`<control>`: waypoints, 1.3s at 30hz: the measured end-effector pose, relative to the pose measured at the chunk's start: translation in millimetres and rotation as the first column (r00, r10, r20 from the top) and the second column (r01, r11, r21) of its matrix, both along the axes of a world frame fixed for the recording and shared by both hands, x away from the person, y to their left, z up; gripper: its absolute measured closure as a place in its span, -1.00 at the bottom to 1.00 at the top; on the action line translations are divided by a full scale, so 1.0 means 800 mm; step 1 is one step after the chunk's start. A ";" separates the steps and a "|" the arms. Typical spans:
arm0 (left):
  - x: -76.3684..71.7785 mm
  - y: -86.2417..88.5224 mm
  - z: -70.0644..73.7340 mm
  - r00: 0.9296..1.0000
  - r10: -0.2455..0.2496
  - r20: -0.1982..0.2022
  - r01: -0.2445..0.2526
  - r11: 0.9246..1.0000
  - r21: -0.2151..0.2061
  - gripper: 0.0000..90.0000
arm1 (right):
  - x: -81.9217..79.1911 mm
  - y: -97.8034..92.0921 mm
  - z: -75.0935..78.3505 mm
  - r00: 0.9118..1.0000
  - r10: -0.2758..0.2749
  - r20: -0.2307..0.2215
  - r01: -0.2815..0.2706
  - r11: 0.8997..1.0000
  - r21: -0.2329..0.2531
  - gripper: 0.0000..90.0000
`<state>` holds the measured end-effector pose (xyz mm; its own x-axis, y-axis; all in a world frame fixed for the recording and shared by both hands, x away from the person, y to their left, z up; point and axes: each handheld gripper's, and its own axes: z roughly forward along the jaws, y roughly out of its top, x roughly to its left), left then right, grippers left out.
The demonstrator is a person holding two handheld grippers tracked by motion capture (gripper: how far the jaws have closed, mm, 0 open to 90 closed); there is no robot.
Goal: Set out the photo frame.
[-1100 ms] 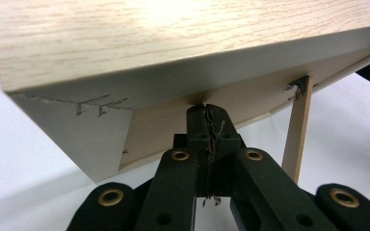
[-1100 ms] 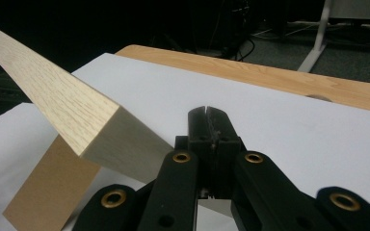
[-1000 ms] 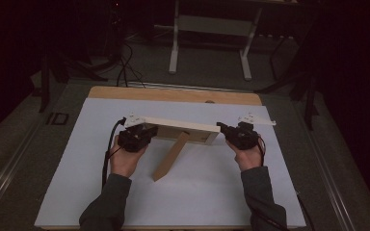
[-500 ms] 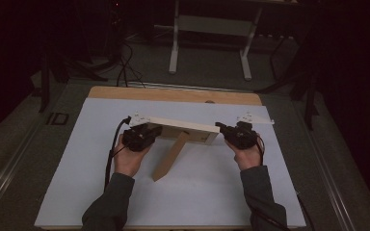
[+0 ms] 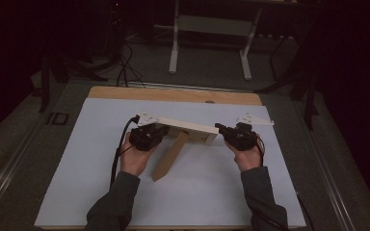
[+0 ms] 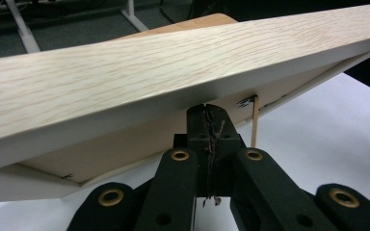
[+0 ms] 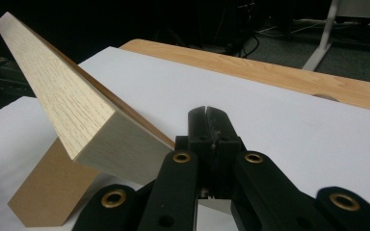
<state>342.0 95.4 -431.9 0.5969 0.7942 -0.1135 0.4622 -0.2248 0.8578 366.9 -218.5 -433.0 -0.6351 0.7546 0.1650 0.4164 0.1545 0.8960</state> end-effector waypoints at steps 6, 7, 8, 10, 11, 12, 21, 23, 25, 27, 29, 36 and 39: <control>0.001 -0.006 -0.001 1.000 -0.009 0.000 0.009 1.000 0.007 1.00 | 0.000 0.000 0.000 1.000 0.001 0.000 -0.001 1.000 -0.001 1.00; 0.001 -0.007 -0.001 1.000 -0.010 -0.001 0.010 1.000 0.009 1.00 | 0.000 0.000 0.000 1.000 0.002 -0.001 -0.002 1.000 0.000 1.00; 0.001 -0.008 -0.001 1.000 -0.010 0.000 0.010 1.000 0.009 1.00 | -0.001 0.000 0.000 1.000 0.002 -0.001 -0.002 1.000 0.001 1.00; 0.001 -0.009 0.000 1.000 -0.014 0.001 0.014 1.000 0.015 1.00 | -0.001 0.001 0.000 1.000 0.001 -0.003 -0.001 1.000 -0.001 1.00; 0.001 -0.009 0.000 1.000 -0.015 0.002 0.015 1.000 0.015 1.00 | -0.001 0.001 0.000 1.000 0.002 -0.003 -0.002 1.000 -0.003 1.00; 0.001 -0.010 0.000 1.000 -0.016 0.003 0.016 1.000 0.015 1.00 | -0.002 0.001 0.000 1.000 0.004 -0.003 -0.004 1.000 -0.004 1.00; 0.000 -0.023 0.002 0.999 -0.042 0.008 0.042 0.999 0.032 1.00 | -0.004 0.002 0.000 1.000 0.009 0.000 -0.009 1.000 -0.004 1.00; 0.000 -0.027 0.003 0.999 -0.049 0.009 0.049 0.998 0.036 1.00 | -0.004 0.003 0.000 1.000 0.009 0.000 -0.009 1.000 -0.005 1.00; 0.000 -0.031 0.002 0.998 -0.054 0.010 0.054 0.998 0.039 1.00 | -0.005 0.003 -0.001 1.000 0.011 0.002 -0.011 1.000 -0.008 1.00; 0.000 -0.033 0.002 0.998 -0.059 0.011 0.059 0.997 0.041 1.00 | -0.005 0.004 -0.001 1.000 0.014 0.004 -0.014 1.000 -0.009 1.00; -0.001 -0.036 0.002 0.998 -0.062 0.011 0.061 0.997 0.045 1.00 | -0.006 0.004 0.000 1.000 0.014 0.005 -0.014 1.000 -0.015 1.00; 0.000 -0.040 0.001 0.998 -0.064 0.011 0.063 0.997 0.054 0.99 | -0.008 0.006 0.000 1.000 0.016 0.009 -0.016 1.000 -0.020 1.00; 0.000 -0.040 0.001 0.998 -0.063 0.011 0.063 0.997 0.054 0.99 | -0.008 0.006 0.000 1.000 0.017 0.009 -0.017 1.000 -0.020 1.00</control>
<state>342.0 63.3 -431.1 0.6471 0.7597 -0.0641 0.4350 -0.2988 0.8494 360.4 -213.8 -433.3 -0.6495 0.7465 0.1446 0.4055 0.1791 0.8964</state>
